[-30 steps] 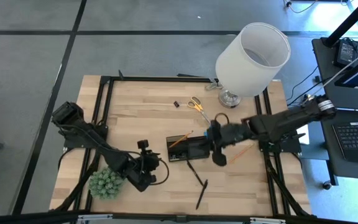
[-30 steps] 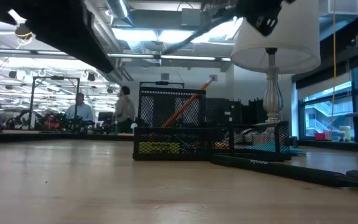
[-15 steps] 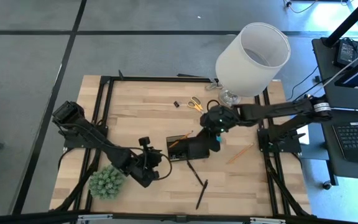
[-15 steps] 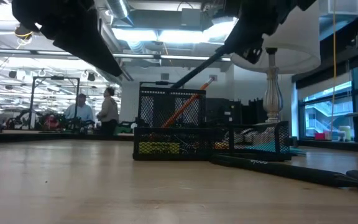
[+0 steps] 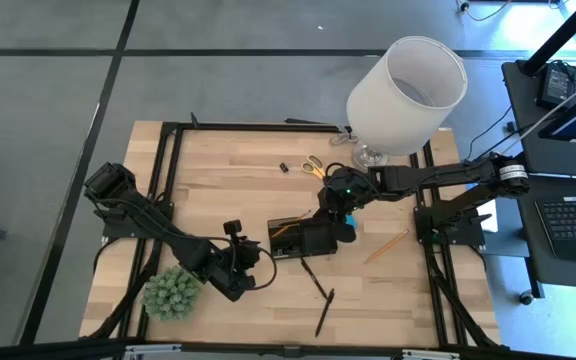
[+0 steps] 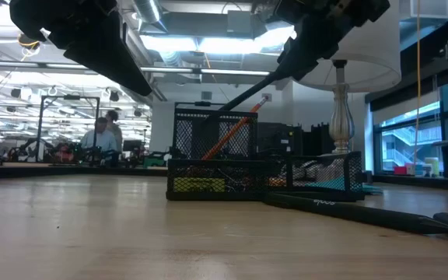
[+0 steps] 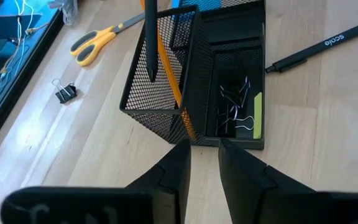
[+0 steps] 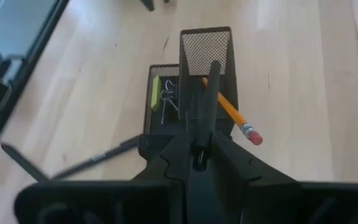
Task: Pick and place office supplies into organizer
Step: Put the top black pen into the desk organizer
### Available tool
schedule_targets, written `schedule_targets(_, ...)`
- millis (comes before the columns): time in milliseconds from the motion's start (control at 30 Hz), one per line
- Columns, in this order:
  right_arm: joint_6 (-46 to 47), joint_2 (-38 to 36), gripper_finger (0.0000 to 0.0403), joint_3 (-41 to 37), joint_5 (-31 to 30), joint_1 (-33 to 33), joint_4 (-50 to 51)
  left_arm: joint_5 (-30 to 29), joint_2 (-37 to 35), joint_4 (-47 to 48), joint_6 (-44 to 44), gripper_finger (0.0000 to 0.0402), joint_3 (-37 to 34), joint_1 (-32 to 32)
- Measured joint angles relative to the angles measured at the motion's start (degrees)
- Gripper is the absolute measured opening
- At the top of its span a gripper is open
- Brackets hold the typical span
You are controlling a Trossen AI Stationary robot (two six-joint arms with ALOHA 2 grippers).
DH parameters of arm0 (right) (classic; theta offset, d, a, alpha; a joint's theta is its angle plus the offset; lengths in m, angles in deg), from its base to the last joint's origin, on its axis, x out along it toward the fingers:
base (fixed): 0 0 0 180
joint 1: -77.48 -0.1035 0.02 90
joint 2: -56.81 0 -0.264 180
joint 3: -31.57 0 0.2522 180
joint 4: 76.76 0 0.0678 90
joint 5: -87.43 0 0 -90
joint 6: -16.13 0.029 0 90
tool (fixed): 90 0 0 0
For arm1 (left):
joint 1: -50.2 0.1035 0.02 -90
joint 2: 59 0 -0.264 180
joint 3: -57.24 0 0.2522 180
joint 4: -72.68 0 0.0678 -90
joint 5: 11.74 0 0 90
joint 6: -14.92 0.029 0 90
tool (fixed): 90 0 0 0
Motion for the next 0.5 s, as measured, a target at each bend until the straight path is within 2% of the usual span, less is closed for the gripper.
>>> schedule_targets(233, -10.64, 0.00, 0.0050, 0.00, 0.03, -0.22, 2.26, 0.01, 0.00, 0.01, 0.00, 0.0075, 0.00, 0.00)
schedule_targets(500, -17.02, 0.00, 0.0050, 0.00, -0.02, -2.47, 2.65, 0.51, 0.00, -0.01, -0.23, 0.0075, 0.00, 0.00)
